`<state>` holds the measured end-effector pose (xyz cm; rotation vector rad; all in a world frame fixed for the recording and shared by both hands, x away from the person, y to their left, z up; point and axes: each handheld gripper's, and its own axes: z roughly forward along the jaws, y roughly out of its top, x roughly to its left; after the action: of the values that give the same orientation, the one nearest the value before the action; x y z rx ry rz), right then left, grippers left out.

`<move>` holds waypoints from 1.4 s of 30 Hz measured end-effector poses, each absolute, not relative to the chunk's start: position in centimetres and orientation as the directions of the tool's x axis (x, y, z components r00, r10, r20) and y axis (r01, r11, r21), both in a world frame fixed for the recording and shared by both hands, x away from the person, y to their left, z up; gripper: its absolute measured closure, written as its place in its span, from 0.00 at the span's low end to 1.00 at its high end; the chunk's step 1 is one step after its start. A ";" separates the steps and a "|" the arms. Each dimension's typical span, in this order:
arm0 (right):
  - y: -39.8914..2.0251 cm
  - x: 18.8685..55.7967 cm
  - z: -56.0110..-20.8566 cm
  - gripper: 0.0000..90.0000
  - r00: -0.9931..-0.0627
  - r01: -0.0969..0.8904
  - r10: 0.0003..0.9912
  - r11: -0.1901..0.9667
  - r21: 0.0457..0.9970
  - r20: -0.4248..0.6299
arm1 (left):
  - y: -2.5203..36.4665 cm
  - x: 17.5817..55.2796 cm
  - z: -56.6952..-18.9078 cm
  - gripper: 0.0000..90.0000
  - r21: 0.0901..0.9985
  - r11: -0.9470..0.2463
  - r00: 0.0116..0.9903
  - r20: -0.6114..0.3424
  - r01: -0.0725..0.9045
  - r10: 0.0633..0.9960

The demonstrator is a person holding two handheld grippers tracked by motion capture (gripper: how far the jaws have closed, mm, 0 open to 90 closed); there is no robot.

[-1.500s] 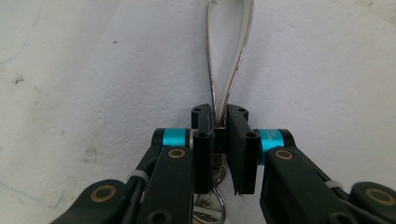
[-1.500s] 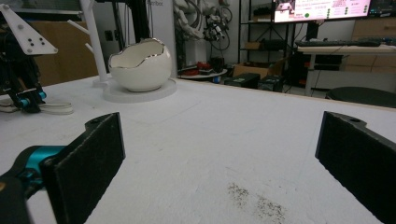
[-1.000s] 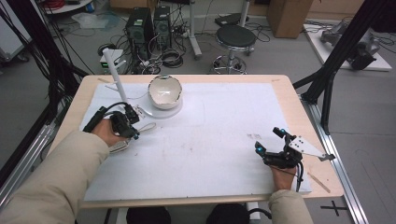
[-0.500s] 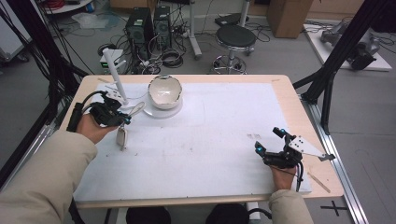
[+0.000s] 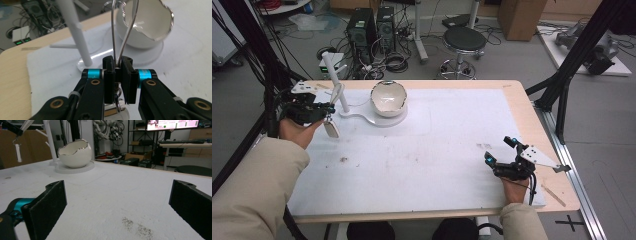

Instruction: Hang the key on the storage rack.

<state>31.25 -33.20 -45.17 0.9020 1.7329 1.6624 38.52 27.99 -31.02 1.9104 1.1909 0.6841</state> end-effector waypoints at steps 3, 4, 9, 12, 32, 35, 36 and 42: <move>-33.2 31.2 -45.2 0.01 -0.611 0.085 0.790 0.002 0.996 0.051 | 28.8 38.7 -30.8 0.91 0.842 -0.198 0.340 0.018 0.503 0.940; -33.2 31.2 -45.2 0.01 -0.611 0.086 0.790 0.000 0.996 0.053 | 28.8 38.7 -30.8 0.91 0.842 -0.198 0.340 0.018 0.503 0.940; -33.2 31.3 -45.2 0.01 -0.611 0.082 0.790 0.000 0.997 0.051 | 29.3 39.1 -31.1 0.91 0.832 -0.175 0.295 0.015 0.526 0.955; -33.2 31.3 -45.2 0.01 -0.611 0.083 0.790 0.001 0.997 0.050 | 29.4 39.5 -31.3 0.91 0.829 -0.159 0.284 0.001 0.536 0.959; -33.1 31.2 -45.2 0.01 -0.611 0.090 0.790 0.004 0.996 0.052 | 29.1 42.2 -33.3 0.91 0.798 -0.142 0.234 0.001 0.586 0.972; -33.1 31.2 -45.1 0.01 -0.609 0.096 0.791 -0.001 0.995 0.059 | 28.9 42.5 -33.6 0.91 0.793 -0.138 0.229 -0.001 0.593 0.973; -33.2 31.2 -45.1 0.01 -0.609 0.090 0.791 0.001 0.996 0.055 | 28.8 42.5 -33.7 0.91 0.792 -0.140 0.229 0.001 0.594 0.974; -33.1 31.2 -45.2 0.01 -0.610 0.096 0.790 -0.004 0.995 0.062 | 28.9 42.8 -34.3 0.91 0.779 -0.140 0.220 0.003 0.611 0.976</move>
<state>31.21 -33.14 -45.16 0.9167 1.7383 1.6645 42.80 28.94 -34.33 1.8380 1.4676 0.7059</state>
